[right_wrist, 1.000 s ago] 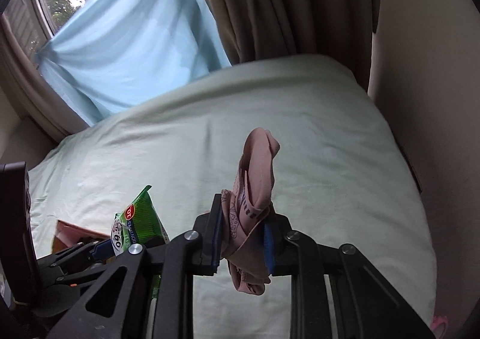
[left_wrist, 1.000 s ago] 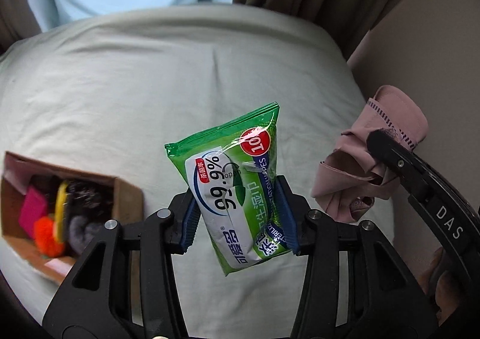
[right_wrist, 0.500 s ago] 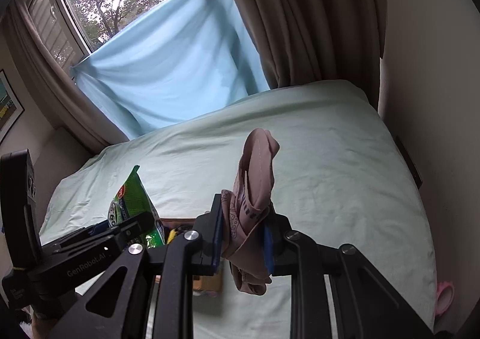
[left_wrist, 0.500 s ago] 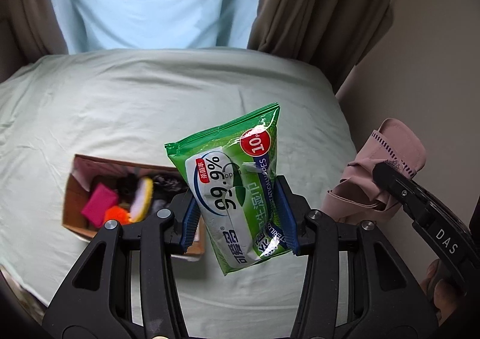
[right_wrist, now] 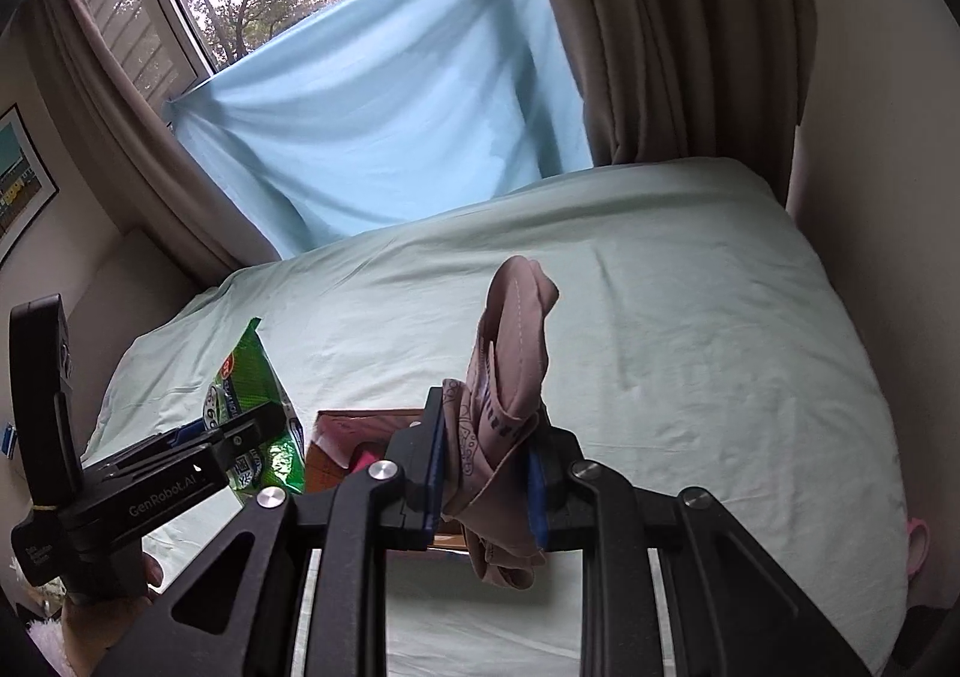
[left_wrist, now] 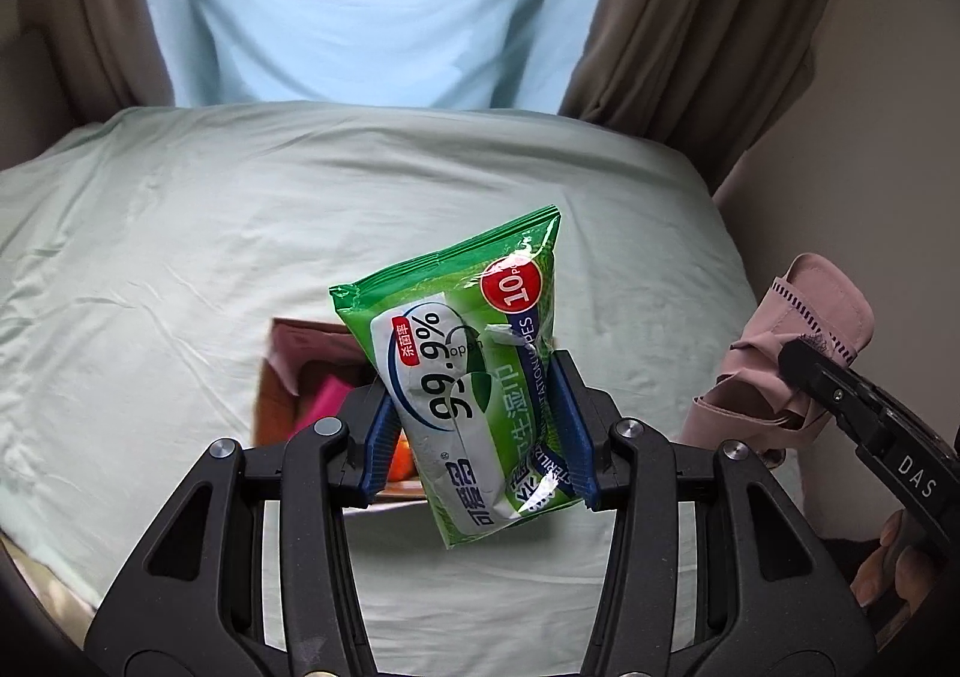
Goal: Organize soft objects
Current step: 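Carry the wipes pack with the left tool while the right tool carries the pink cloth to the box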
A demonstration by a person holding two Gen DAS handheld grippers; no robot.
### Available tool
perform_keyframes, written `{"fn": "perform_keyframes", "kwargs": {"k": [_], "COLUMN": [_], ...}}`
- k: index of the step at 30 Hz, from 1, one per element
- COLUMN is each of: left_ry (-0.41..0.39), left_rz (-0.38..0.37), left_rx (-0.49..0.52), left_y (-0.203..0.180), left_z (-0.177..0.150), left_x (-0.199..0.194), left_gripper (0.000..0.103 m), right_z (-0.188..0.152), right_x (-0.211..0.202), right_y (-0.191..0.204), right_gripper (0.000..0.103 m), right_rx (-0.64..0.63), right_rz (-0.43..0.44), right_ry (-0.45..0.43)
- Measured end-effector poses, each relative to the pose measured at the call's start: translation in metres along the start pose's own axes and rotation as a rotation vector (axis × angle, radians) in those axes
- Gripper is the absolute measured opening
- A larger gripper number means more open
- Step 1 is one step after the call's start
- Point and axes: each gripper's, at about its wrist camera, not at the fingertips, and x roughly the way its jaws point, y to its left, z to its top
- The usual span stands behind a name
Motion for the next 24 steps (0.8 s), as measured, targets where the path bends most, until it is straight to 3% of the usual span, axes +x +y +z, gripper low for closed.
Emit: {"fn": "perform_keyframes", "kwargs": {"k": [13, 24], "left_ry": [0.072, 0.192], "left_rz": [0.026, 0.064], "left_rx": [-0.009, 0.028], "left_y": [0.121, 0.140], "left_z": [0.000, -0.024], "left_x": [0.027, 0.096], "left_gripper": [0.043, 0.043], "right_z": [-0.031, -0.047], "right_x": [0.077, 0.158], "right_y": [0.085, 0.103], "right_gripper": [0.021, 0.021], "right_rx": [0.054, 0.072], "right_rz": [0.008, 0.019], "right_ry": [0.100, 0.241]}}
